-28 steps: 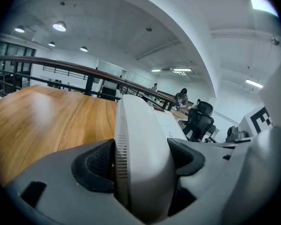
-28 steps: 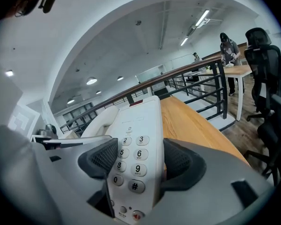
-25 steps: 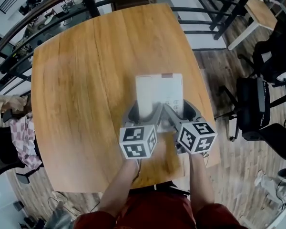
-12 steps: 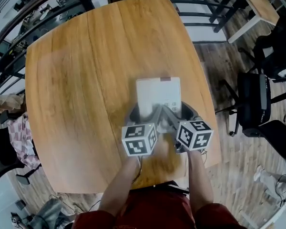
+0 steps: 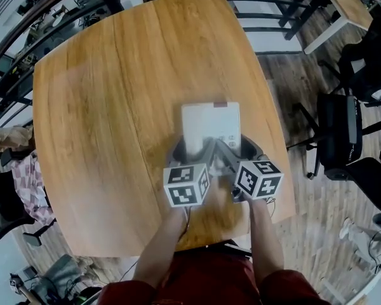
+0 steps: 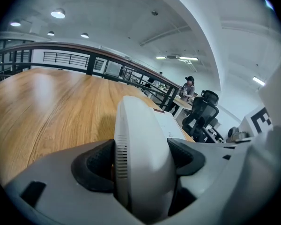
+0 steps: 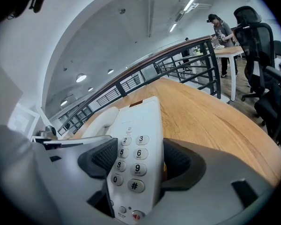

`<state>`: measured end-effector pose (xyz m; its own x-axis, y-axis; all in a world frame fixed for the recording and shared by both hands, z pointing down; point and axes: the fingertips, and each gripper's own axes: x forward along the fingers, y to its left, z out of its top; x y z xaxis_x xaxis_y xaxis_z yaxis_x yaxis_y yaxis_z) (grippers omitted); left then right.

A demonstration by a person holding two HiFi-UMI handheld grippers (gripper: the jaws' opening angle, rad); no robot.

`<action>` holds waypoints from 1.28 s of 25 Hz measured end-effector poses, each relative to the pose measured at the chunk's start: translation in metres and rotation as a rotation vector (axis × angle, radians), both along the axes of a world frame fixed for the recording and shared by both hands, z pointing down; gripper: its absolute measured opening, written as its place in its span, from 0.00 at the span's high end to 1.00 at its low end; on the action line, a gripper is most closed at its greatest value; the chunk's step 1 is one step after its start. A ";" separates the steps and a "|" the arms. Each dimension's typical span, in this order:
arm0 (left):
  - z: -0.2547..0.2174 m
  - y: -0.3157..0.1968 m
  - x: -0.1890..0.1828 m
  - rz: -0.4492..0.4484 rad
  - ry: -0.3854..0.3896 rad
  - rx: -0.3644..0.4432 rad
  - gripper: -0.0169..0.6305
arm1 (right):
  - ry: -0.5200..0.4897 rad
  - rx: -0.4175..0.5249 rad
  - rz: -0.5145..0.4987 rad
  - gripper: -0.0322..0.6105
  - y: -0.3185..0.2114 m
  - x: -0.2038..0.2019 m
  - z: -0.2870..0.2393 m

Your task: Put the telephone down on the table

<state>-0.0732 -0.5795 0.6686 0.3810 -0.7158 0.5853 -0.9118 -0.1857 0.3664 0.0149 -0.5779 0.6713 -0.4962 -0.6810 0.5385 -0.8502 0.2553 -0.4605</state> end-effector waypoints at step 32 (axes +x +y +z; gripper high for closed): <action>-0.122 0.032 -0.002 -0.062 -0.131 0.282 0.40 | 0.039 0.304 0.010 0.46 0.024 0.018 -0.130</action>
